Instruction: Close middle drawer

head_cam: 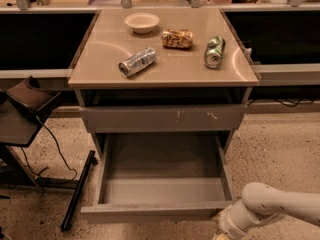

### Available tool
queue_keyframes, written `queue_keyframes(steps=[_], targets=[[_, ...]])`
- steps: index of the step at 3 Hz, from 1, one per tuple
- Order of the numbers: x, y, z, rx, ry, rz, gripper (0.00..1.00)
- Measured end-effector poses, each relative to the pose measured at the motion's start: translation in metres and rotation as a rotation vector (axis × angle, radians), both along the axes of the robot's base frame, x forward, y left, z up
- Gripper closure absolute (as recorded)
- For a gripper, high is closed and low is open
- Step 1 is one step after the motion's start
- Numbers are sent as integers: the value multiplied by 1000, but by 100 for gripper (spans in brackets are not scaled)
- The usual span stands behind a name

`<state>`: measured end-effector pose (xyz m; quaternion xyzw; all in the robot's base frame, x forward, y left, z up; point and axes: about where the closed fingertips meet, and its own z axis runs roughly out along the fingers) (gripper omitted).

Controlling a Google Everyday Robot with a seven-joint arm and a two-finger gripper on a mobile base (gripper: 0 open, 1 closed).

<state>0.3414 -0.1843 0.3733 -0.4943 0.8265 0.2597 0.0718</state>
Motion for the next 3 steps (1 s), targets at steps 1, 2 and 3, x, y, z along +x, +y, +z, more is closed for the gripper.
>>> queue_keyframes(steps=[1, 2, 3], targets=[[37, 6, -5, 4, -20, -51, 0], [69, 20, 0, 19, -56, -71, 0], [102, 40, 19, 43, -117, -67, 0]])
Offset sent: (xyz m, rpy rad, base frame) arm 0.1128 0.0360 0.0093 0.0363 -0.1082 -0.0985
